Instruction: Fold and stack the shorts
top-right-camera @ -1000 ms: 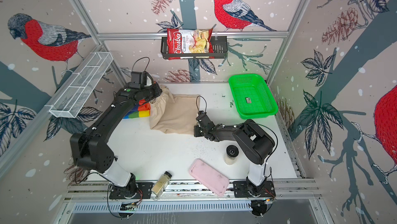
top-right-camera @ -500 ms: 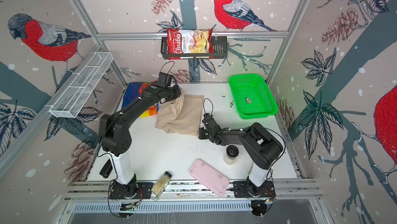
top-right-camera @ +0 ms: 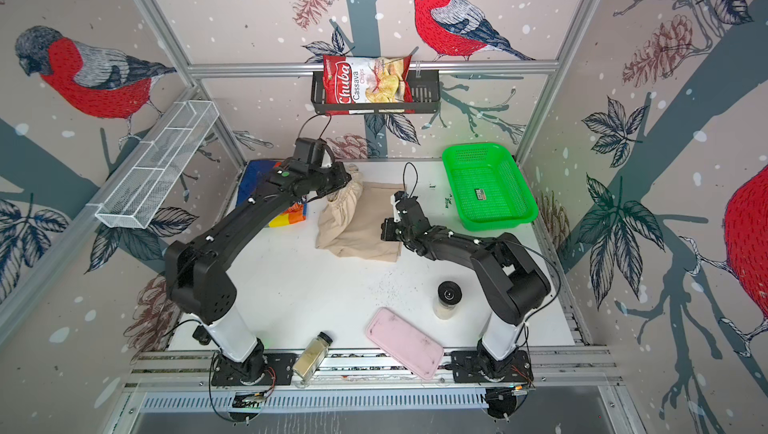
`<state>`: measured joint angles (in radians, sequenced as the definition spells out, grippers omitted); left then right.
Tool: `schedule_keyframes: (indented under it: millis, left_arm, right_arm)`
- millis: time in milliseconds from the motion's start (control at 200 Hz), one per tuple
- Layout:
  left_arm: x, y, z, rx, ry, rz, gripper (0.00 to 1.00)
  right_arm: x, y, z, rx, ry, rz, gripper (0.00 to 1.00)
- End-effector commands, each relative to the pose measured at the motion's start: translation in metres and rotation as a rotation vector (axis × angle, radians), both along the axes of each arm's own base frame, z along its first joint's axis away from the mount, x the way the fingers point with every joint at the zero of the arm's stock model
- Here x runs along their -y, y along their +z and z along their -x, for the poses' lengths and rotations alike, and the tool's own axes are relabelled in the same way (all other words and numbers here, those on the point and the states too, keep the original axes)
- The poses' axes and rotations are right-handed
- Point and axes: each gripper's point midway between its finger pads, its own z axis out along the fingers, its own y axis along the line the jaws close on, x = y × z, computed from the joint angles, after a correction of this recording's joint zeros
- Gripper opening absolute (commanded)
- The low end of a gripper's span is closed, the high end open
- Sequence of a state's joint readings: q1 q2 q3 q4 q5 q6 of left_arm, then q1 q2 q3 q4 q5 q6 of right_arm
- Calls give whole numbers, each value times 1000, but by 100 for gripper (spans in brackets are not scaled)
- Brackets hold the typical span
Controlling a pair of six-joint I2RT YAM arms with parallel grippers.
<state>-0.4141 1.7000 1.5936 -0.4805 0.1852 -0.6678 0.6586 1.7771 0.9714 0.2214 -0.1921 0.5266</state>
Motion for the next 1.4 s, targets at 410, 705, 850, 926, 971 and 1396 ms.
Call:
schedule_keyframes:
  millis: [410, 705, 850, 926, 971, 1396]
  left_arm:
    - [-85, -14, 28, 12, 72, 9, 0]
    - [-101, -46, 41, -45, 78, -24, 0]
    - [-111, -57, 46, -69, 80, -21, 0]
    - [-115, -61, 50, -71, 82, -14, 0]
    - [-116, -62, 52, -72, 81, -7, 0]
    - [-116, -55, 55, -55, 46, 17, 0]
  right_arm:
    - [49, -86, 17, -208, -146, 175, 0]
    - [78, -74, 11, -198, -209, 200, 0]
    - [35, -29, -18, -113, -157, 135, 0]
    - [5, -18, -32, -96, -108, 108, 0]
    - [-12, -17, -40, -93, -81, 106, 0]
    - [-112, -49, -83, -133, 77, -59, 0]
